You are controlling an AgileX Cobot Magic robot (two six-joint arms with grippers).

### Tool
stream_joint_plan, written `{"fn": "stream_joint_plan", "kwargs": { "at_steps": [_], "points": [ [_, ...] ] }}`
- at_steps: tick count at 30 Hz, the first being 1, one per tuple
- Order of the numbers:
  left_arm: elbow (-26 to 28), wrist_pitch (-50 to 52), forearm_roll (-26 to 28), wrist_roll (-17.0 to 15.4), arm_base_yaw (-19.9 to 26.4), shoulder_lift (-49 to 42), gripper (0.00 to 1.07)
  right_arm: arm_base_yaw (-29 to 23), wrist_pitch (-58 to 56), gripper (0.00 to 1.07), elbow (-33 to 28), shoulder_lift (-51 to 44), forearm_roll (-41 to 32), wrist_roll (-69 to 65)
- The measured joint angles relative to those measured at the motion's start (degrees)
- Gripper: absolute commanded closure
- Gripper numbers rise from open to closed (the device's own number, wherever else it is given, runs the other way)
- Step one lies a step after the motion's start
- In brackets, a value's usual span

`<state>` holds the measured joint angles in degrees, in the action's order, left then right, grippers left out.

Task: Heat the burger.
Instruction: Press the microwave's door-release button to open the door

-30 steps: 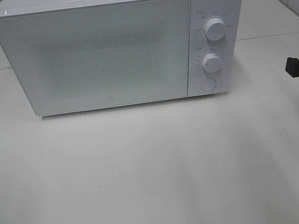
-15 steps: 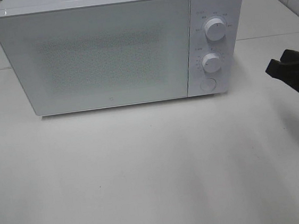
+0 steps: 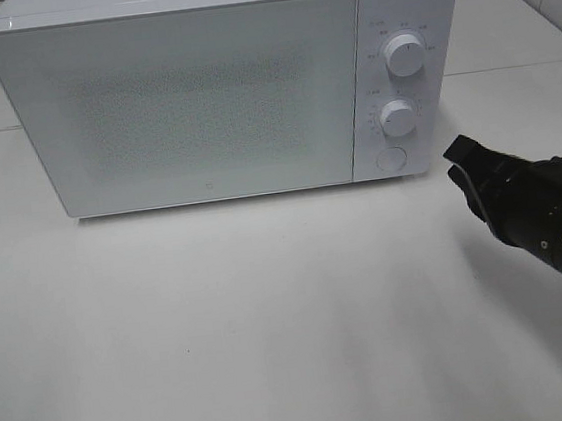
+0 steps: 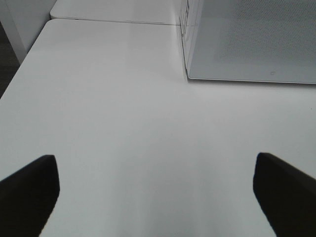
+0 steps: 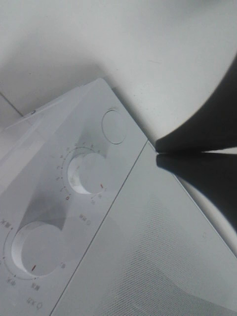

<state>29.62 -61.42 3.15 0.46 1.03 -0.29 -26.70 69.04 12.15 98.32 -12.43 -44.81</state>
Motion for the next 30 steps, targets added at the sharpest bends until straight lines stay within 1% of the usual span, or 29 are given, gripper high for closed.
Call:
{"fn": "stream_joint_plan", "kwargs": {
  "at_steps": [3, 5, 6, 7, 8, 9, 11, 13, 14, 15, 22, 25, 27, 30],
  "points": [
    [0.0, 0.0, 0.0, 0.0, 0.0, 0.0, 0.06, -0.34, 0.0, 1.07, 0.0, 0.86, -0.11, -2.18],
    [0.0, 0.0, 0.0, 0.0, 0.0, 0.0, 0.06, -0.4, 0.06, 1.07, 0.06, 1.2, -0.69, -6.82],
    [0.0, 0.0, 0.0, 0.0, 0.0, 0.0, 0.06, -0.4, 0.06, 1.07, 0.06, 1.2, -0.69, -6.82],
    [0.0, 0.0, 0.0, 0.0, 0.0, 0.0, 0.06, -0.4, 0.06, 1.07, 0.74, 1.26, -1.15, -10.37],
    [0.0, 0.0, 0.0, 0.0, 0.0, 0.0, 0.06, -0.4, 0.06, 1.07, 0.74, 1.26, -1.15, -10.37],
    [0.0, 0.0, 0.0, 0.0, 0.0, 0.0, 0.06, -0.4, 0.06, 1.07, 2.06, 1.32, -1.66, -13.64],
    [0.0, 0.0, 0.0, 0.0, 0.0, 0.0, 0.06, -0.4, 0.0, 1.07, 2.98, 1.32, -1.89, -14.55],
    [0.0, 0.0, 0.0, 0.0, 0.0, 0.0, 0.06, -0.4, -2.18, 1.07, 5.96, 1.38, -2.52, -16.16],
    [0.0, 0.0, 0.0, 0.0, 0.0, 0.0, 0.06, -0.4, -2.18, 1.07, 5.96, 1.38, -2.52, -16.16],
    [0.0, 0.0, 0.0, 0.0, 0.0, 0.0, 0.06, -0.4, -5.16, 1.07, 7.73, 1.43, -3.44, -17.59],
    [0.0, 0.0, 0.0, 0.0, 0.0, 0.0, 0.06, -0.4, -9.91, 1.07, 9.97, 1.66, -6.13, -20.0],
    [0.0, 0.0, 0.0, 0.0, 0.0, 0.0, 0.06, -0.4, -10.31, 1.07, 10.94, 3.72, -6.47, -23.43],
    [0.0, 0.0, 0.0, 0.0, 0.0, 0.0, 0.06, -0.4, -9.57, 1.07, 12.09, 7.79, -6.36, -30.42],
    [0.0, 0.0, 0.0, 0.0, 0.0, 0.0, 0.06, -0.4, -8.94, 1.07, 12.49, 8.82, -6.36, -31.97]
  ]
}}
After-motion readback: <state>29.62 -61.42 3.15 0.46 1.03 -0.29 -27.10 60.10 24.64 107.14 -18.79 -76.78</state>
